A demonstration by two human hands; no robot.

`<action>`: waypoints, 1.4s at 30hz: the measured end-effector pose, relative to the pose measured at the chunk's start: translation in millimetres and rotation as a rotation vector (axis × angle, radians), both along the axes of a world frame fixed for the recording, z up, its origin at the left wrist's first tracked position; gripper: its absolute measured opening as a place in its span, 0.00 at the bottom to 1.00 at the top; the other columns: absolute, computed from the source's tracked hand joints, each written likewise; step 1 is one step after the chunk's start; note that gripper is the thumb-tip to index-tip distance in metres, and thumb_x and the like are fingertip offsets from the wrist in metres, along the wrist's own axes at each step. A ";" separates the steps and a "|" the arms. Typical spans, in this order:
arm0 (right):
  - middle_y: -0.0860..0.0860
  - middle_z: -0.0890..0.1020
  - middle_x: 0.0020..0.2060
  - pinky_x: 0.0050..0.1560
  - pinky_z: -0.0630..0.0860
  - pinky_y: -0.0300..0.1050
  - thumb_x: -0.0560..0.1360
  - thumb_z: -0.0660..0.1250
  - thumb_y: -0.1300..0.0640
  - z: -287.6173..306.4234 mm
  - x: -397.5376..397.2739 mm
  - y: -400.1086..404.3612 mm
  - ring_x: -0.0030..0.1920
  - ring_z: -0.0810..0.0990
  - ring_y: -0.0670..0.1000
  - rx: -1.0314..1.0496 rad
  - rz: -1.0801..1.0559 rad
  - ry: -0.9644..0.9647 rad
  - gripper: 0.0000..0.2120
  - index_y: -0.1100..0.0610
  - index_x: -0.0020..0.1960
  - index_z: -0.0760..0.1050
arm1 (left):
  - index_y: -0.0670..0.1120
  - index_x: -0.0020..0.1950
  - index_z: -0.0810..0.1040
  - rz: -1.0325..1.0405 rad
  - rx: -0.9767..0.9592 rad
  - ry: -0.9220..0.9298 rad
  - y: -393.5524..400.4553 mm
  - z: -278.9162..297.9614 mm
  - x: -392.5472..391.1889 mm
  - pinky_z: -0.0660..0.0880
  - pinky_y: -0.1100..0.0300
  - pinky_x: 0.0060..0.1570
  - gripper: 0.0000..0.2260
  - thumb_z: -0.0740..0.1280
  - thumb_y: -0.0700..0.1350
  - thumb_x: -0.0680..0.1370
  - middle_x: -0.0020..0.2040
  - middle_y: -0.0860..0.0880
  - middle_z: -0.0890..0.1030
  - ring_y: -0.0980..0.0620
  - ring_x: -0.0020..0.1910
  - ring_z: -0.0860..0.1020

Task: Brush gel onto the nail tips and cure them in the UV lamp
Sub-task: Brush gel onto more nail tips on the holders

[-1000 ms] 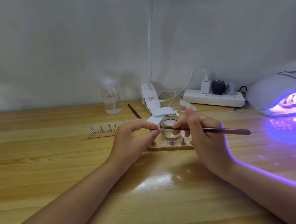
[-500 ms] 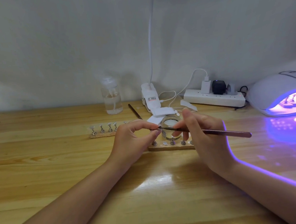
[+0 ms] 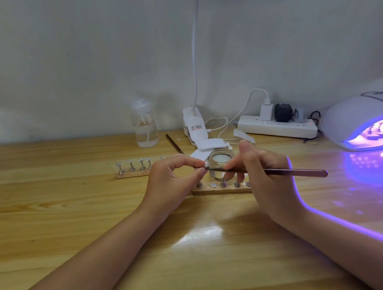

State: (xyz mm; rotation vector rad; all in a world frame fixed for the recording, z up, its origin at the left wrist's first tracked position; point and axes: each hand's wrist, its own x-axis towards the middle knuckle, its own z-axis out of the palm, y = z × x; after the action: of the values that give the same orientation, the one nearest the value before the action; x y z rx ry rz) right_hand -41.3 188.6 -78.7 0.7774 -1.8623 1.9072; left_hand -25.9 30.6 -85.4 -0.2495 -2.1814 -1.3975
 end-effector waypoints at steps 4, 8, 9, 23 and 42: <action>0.50 0.80 0.25 0.29 0.68 0.28 0.72 0.58 0.45 0.8 1.9 0.6 0.25 0.75 0.41 -0.027 -0.010 0.021 0.19 0.54 0.31 0.79 | 0.51 0.37 0.81 0.002 0.001 0.014 0.3 -0.4 -0.3 0.67 0.78 0.43 0.07 0.74 0.39 0.67 0.37 0.55 0.82 0.65 0.40 0.78; 0.44 0.81 0.27 0.33 0.69 0.27 0.76 0.59 0.52 0.4 -2.4 -1.3 0.30 0.78 0.39 0.006 -0.050 0.023 0.15 0.54 0.35 0.79 | 0.53 0.37 0.81 0.011 -0.005 0.020 0.2 -0.8 -1.1 0.67 0.78 0.42 0.08 0.74 0.39 0.67 0.36 0.57 0.81 0.66 0.39 0.78; 0.45 0.81 0.27 0.33 0.69 0.27 0.76 0.58 0.53 -0.1 -2.2 -1.4 0.31 0.78 0.39 0.018 -0.045 0.022 0.16 0.55 0.35 0.79 | 0.53 0.37 0.81 0.010 -0.002 0.020 0.2 -0.9 -0.9 0.67 0.78 0.42 0.08 0.74 0.40 0.67 0.36 0.56 0.81 0.66 0.39 0.78; 0.56 0.81 0.27 0.28 0.72 0.39 0.76 0.56 0.53 1.3 -1.5 2.8 0.26 0.75 0.48 -0.090 -0.060 -0.023 0.19 0.59 0.33 0.79 | 0.47 0.40 0.82 -0.006 0.092 -0.006 -1.0 -2.1 -2.0 0.73 0.71 0.44 0.04 0.74 0.41 0.67 0.37 0.55 0.83 0.60 0.40 0.80; 0.54 0.80 0.25 0.28 0.69 0.35 0.75 0.57 0.52 1.5 2.9 0.7 0.24 0.73 0.45 -0.067 -0.023 -0.041 0.20 0.56 0.30 0.79 | 0.50 0.40 0.83 -0.038 0.069 0.007 -0.8 -1.1 -1.3 0.74 0.69 0.47 0.05 0.73 0.40 0.68 0.40 0.55 0.83 0.59 0.43 0.81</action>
State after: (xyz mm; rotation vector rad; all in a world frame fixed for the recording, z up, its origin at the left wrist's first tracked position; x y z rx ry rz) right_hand -38.3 189.3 -77.3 0.6973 -1.8128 1.9746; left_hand -27.2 29.8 -86.4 -0.2712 -2.1282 -1.4879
